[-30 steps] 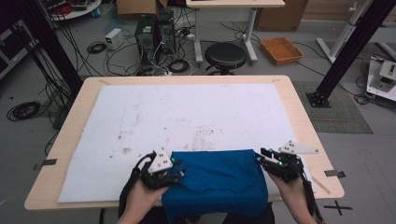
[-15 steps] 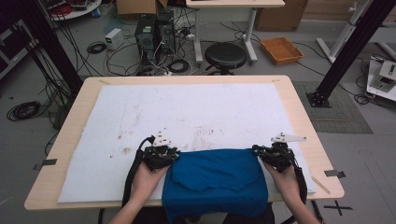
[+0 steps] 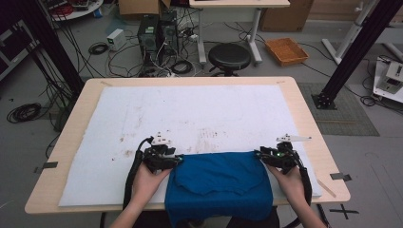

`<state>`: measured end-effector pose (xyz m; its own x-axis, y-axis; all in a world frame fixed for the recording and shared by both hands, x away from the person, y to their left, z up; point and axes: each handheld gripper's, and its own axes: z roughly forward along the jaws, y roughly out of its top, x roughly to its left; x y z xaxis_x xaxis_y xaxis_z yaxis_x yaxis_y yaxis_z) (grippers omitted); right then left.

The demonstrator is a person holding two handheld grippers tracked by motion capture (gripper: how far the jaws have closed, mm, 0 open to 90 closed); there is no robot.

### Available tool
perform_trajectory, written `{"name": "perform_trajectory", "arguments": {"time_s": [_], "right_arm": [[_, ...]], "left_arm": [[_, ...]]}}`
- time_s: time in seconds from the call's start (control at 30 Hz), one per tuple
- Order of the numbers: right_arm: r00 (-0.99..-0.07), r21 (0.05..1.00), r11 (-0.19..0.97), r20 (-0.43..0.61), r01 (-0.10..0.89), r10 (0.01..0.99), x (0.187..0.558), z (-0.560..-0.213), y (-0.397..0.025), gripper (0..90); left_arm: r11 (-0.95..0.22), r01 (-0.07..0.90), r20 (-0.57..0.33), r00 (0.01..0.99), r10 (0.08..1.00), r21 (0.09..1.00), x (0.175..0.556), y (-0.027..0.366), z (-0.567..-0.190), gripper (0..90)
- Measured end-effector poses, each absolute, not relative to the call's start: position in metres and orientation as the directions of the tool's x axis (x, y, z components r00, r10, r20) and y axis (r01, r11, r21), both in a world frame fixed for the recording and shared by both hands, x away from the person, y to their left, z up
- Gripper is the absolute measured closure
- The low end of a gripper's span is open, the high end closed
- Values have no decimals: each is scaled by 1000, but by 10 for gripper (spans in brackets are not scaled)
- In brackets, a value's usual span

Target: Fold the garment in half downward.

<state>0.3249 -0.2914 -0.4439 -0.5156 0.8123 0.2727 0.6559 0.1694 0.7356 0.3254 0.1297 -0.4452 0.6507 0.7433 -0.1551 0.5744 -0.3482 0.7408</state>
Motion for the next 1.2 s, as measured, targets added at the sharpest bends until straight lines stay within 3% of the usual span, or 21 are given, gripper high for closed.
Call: {"name": "perform_trajectory", "arguments": {"time_s": [0.1,0.2,0.57,0.9,1.2], "right_arm": [[-546,730,211,256,650,798,323,-447,-289,825],[-563,738,224,247,637,788,321,-447,-290,854],[-581,790,231,186,568,792,339,-435,-285,860],[-571,804,273,98,528,815,397,-421,-267,860],[-565,797,288,79,530,822,440,-420,-259,860]], "left_arm": [[-351,567,-174,674,718,745,323,130,-446,736],[-354,561,-174,680,712,748,321,131,-445,830],[-343,534,-153,681,716,773,346,143,-432,848],[-351,514,-76,638,766,783,403,148,-411,847],[-354,534,-52,604,796,768,437,148,-411,845]]}}
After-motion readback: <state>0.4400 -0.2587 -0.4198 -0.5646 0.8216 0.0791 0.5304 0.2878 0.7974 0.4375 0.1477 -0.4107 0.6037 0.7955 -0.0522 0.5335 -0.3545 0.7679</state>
